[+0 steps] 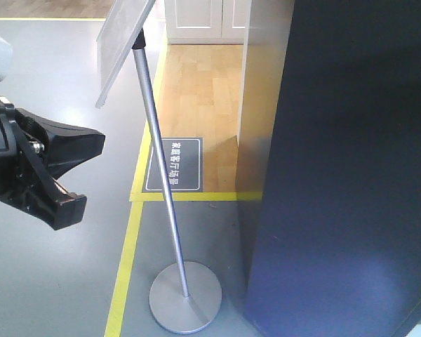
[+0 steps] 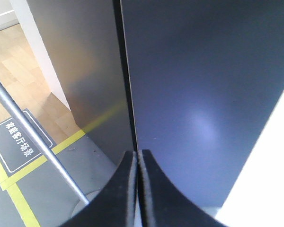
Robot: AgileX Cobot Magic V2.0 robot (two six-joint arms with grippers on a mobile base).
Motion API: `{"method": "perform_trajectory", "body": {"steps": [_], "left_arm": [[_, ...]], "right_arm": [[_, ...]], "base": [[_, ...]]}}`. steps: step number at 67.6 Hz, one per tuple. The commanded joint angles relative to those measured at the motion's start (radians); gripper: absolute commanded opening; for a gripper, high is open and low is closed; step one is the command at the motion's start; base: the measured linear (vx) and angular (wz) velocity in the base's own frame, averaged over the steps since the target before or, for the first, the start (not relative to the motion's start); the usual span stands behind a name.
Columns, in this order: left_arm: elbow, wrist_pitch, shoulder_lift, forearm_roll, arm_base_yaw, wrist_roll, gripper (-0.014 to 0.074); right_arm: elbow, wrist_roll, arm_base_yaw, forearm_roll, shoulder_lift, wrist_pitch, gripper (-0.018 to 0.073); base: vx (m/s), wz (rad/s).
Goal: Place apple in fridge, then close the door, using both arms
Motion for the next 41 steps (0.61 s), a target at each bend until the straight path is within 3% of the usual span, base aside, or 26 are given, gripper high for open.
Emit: {"method": "perform_trajectory", "body": {"steps": [1,23,41], "left_arm": [[-0.023,-0.073,-0.013,-0.016,0.004,-0.007,-0.0006],[-0.023,-0.073,-0.013,-0.016,0.004,-0.007,-0.0006],[-0.023,-0.073,-0.013,-0.016,0.004,-0.007,-0.0006]], "right_arm": [[-0.089,-0.038,-0.058,-0.003,0.047,-0.106,-0.0003],[-0.28,-0.222,-0.215,0.291,0.257,-0.284,-0.0003],[-0.52,-0.572,-0.242,0.638,0.484,-0.27,-0.0003]], "base": [[0.0,0.0],[0.0,0.0],[0.0,0.0]]}}
